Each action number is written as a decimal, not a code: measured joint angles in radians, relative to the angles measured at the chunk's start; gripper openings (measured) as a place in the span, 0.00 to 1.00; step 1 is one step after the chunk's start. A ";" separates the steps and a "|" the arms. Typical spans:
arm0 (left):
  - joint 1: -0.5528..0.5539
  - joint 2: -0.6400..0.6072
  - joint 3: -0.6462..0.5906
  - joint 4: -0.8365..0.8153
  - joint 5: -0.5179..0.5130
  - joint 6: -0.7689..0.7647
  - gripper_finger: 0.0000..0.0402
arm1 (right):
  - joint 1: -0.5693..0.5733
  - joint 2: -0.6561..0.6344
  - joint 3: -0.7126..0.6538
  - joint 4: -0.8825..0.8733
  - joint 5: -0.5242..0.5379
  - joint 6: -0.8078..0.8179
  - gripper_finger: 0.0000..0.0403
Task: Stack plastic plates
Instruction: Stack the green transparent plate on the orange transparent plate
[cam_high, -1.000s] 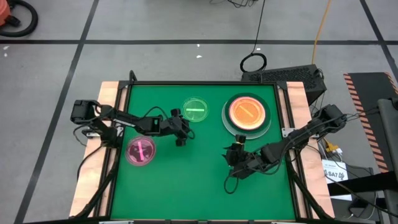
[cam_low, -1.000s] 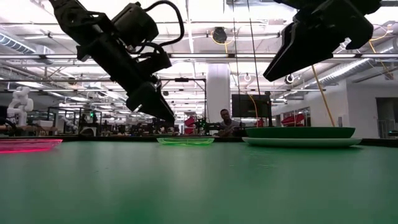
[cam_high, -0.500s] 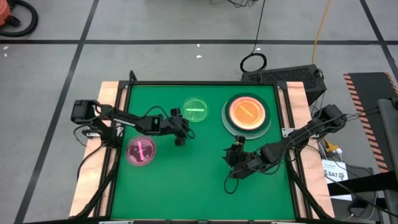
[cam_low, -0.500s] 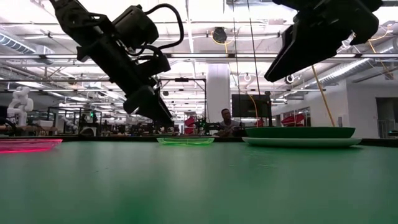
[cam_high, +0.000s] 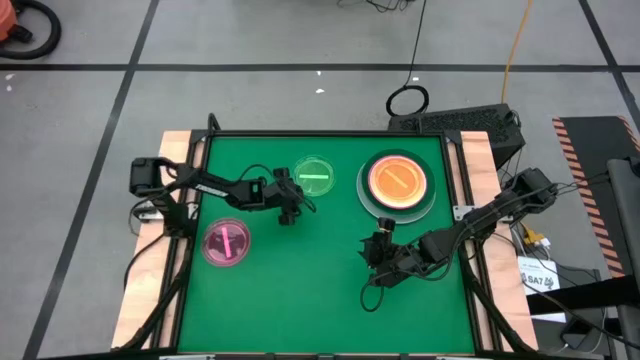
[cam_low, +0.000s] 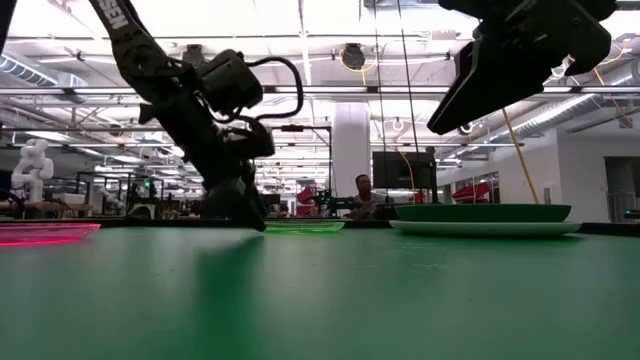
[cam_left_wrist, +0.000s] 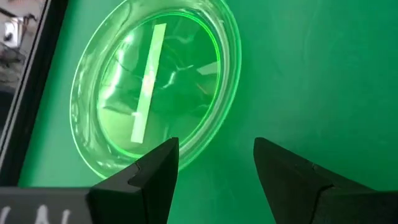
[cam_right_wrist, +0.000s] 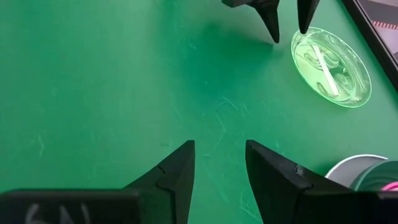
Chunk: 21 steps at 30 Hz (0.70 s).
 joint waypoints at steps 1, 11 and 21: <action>0.003 0.011 0.000 0.010 -0.002 0.014 0.54 | 0.000 0.000 0.000 -0.006 0.000 0.000 0.33; 0.007 0.037 0.002 0.059 -0.012 0.199 0.54 | 0.000 0.000 0.000 -0.063 0.000 0.000 0.33; 0.023 0.038 0.002 0.065 -0.018 0.330 0.54 | 0.000 0.000 0.000 -0.132 -0.051 0.042 0.33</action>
